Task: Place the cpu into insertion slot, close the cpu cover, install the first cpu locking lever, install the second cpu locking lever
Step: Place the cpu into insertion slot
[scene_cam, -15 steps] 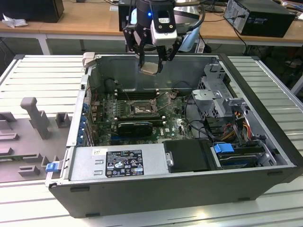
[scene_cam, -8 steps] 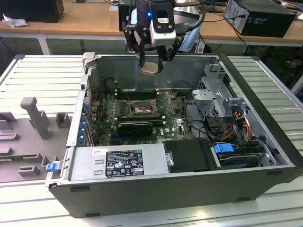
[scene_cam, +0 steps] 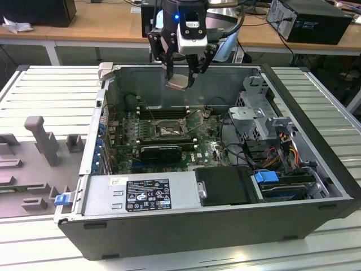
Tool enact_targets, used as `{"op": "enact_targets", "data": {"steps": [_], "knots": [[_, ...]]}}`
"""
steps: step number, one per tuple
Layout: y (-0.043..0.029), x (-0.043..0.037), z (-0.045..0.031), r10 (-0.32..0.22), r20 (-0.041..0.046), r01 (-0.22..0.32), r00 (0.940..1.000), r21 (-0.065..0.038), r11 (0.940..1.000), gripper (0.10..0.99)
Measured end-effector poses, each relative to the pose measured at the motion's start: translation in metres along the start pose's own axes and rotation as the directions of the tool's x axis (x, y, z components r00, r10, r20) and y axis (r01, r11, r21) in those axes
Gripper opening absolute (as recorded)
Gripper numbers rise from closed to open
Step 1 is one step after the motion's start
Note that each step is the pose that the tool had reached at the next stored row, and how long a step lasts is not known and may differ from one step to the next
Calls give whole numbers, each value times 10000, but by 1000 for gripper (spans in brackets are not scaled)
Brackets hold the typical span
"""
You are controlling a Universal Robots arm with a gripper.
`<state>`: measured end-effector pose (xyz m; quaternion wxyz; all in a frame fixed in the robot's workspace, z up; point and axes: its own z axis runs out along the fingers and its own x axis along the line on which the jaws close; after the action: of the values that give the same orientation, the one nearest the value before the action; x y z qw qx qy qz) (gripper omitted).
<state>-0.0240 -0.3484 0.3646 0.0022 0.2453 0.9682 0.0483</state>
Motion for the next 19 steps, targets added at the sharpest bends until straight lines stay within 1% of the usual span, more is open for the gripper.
{"op": "enact_targets", "data": {"steps": [10, 19], "knots": [[0, 0, 0, 424, 41, -424, 9991, -9, 9991, 529], [0, 0, 0, 813, 77, -813, 9967, -19, 9967, 529]]}}
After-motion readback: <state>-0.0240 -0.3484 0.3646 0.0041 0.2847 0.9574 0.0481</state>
